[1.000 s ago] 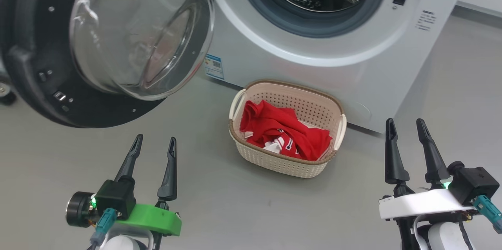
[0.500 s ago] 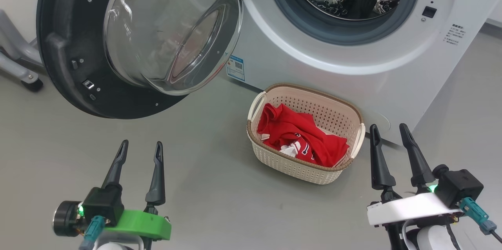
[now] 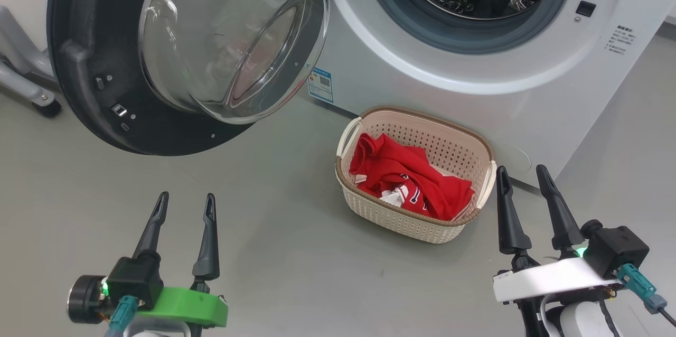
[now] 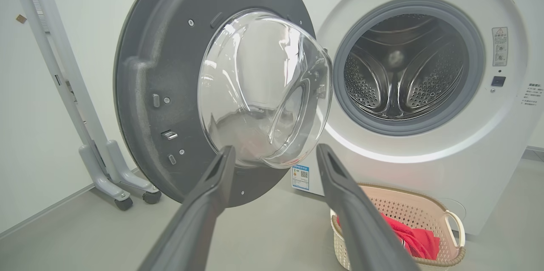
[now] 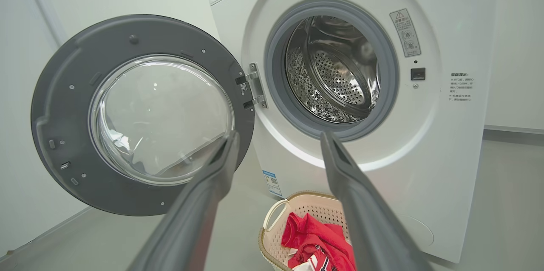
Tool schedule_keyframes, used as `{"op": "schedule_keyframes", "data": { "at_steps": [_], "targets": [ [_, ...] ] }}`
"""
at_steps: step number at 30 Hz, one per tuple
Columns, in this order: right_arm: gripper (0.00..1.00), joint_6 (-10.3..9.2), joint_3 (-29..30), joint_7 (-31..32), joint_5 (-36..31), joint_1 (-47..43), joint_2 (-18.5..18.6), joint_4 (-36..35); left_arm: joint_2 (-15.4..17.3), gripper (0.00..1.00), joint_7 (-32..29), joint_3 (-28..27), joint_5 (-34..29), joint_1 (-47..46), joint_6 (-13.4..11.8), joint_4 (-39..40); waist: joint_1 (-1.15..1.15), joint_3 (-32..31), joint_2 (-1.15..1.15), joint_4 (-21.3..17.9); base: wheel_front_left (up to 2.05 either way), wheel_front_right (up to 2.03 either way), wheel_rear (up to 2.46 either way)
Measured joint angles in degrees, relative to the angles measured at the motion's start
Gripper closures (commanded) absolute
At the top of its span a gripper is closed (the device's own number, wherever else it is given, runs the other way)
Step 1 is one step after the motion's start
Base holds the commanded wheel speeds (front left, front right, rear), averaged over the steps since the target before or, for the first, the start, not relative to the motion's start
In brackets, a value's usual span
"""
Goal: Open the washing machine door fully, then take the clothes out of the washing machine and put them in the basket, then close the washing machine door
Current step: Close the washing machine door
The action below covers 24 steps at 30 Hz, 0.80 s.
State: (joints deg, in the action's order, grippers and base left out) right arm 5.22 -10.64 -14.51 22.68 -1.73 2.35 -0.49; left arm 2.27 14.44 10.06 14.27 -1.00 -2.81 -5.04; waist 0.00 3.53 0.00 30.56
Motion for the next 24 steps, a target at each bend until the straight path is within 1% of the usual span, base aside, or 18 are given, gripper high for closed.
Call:
{"op": "schedule_keyframes", "data": {
  "at_steps": [24],
  "targets": [
    [0.00, -0.02, 0.5, 0.0, 0.0, 0.1, 0.0, 0.3, 0.0, 0.00, 0.0, 0.2, 0.0, 0.0, 0.0, 0.1, 0.00, -0.3, 0.00, -0.2, 0.00, 0.00, 0.00]
  ]
}}
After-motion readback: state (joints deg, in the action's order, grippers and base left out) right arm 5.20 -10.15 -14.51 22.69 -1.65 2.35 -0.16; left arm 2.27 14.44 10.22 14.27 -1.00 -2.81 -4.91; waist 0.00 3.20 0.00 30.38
